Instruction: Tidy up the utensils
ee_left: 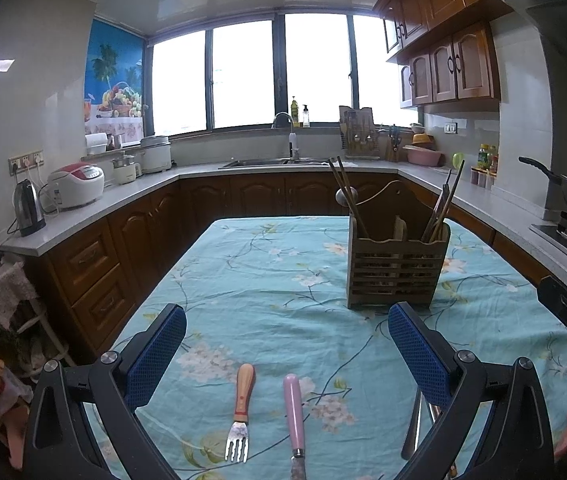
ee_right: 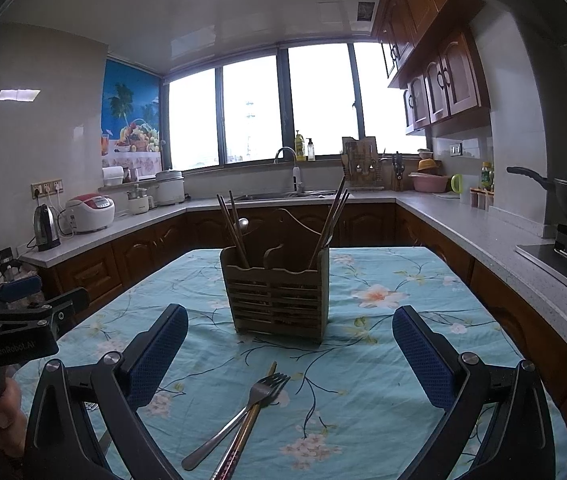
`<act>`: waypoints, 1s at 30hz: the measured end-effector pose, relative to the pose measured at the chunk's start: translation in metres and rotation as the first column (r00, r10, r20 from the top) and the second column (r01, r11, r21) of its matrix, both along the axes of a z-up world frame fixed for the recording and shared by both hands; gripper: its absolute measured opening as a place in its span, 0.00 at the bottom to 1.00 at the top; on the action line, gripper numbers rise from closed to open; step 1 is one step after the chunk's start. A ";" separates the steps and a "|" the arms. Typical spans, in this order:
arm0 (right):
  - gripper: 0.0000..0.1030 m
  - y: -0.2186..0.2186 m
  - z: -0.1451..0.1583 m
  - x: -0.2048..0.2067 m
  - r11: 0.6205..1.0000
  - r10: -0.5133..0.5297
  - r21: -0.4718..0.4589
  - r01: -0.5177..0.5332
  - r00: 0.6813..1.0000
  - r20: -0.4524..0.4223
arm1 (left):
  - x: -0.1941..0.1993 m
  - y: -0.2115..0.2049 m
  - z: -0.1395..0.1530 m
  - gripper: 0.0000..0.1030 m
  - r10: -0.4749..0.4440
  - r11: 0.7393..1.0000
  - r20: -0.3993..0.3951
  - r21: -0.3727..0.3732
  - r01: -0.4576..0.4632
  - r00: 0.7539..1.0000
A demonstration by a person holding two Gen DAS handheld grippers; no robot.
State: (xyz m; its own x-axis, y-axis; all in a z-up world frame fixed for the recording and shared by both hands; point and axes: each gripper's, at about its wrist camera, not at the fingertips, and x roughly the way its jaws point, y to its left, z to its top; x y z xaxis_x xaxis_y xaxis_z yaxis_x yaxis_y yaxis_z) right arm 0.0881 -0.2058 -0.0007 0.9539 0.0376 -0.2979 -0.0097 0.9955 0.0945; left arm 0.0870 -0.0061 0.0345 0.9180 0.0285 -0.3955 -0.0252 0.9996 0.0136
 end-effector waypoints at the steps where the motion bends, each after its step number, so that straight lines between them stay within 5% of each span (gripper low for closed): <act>1: 1.00 0.000 0.000 0.000 1.000 0.001 0.000 -0.001 1.000 0.000 | 0.000 0.000 0.000 0.99 0.000 1.000 0.000 0.001 0.000 1.000; 30: 1.00 0.001 0.004 0.003 1.000 0.004 0.003 -0.004 1.000 0.003 | 0.008 0.000 0.001 0.99 -0.014 1.000 -0.018 -0.026 0.014 1.000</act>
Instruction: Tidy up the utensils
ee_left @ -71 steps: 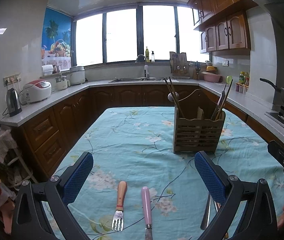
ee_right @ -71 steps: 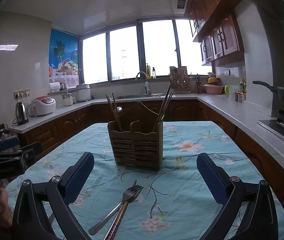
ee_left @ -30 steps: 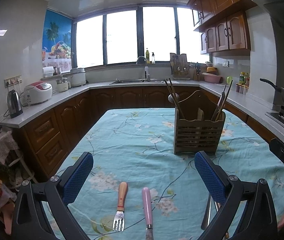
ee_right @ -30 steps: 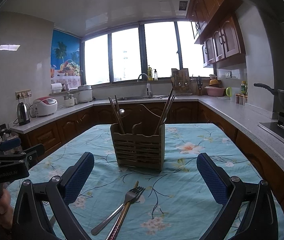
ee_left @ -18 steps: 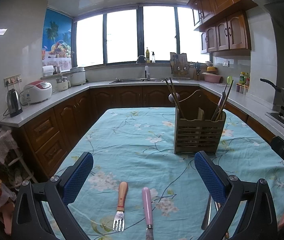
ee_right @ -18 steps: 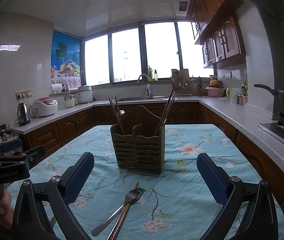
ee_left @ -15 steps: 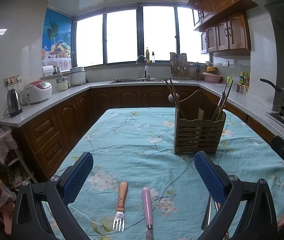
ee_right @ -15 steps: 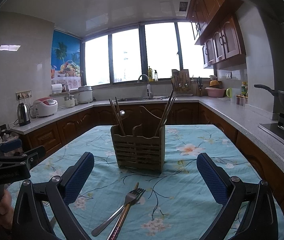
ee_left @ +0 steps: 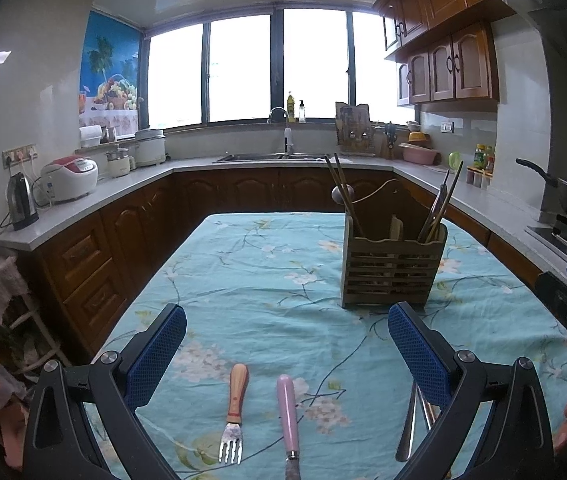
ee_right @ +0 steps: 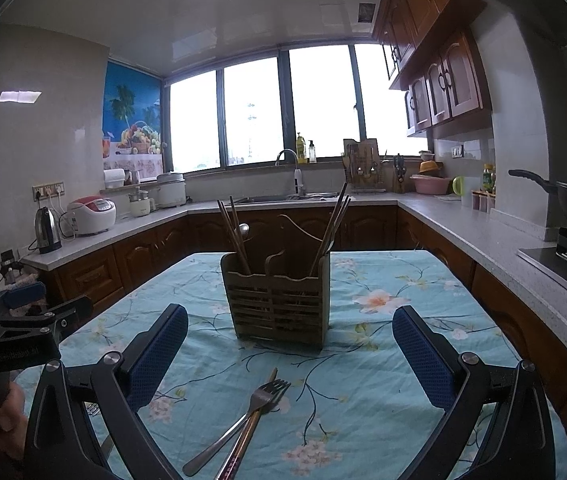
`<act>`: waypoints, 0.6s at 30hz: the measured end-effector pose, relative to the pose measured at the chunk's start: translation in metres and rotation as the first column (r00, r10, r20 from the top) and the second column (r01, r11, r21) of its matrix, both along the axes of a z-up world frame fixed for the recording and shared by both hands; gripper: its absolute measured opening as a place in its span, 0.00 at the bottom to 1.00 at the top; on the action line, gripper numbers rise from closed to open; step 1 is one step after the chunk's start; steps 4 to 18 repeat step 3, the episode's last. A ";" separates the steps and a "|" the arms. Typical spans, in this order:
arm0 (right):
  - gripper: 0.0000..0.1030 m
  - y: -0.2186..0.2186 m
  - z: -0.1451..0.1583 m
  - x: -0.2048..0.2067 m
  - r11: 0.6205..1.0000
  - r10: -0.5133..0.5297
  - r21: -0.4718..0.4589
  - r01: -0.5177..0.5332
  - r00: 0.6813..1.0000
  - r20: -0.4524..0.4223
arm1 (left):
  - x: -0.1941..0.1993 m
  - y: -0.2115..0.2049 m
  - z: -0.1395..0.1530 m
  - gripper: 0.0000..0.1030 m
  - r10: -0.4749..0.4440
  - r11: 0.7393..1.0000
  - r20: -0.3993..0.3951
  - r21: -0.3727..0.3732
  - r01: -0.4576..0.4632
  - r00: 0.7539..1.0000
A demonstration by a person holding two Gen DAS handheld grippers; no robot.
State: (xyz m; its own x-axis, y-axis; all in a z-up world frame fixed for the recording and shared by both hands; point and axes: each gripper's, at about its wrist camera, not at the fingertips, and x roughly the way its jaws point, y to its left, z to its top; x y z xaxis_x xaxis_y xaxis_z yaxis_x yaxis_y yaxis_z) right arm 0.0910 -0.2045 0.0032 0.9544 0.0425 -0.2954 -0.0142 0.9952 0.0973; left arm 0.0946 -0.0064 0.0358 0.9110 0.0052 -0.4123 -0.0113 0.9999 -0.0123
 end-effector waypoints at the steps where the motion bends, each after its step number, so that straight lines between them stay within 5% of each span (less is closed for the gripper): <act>1: 1.00 -0.001 0.001 0.002 1.000 0.001 0.001 -0.001 1.000 -0.002 | 0.000 0.000 0.000 0.99 0.001 1.000 0.000 -0.001 -0.001 1.000; 18: 1.00 -0.001 0.000 0.005 1.000 0.002 0.002 -0.002 1.000 -0.011 | 0.000 0.000 0.000 0.99 -0.002 1.000 -0.002 -0.005 0.002 1.000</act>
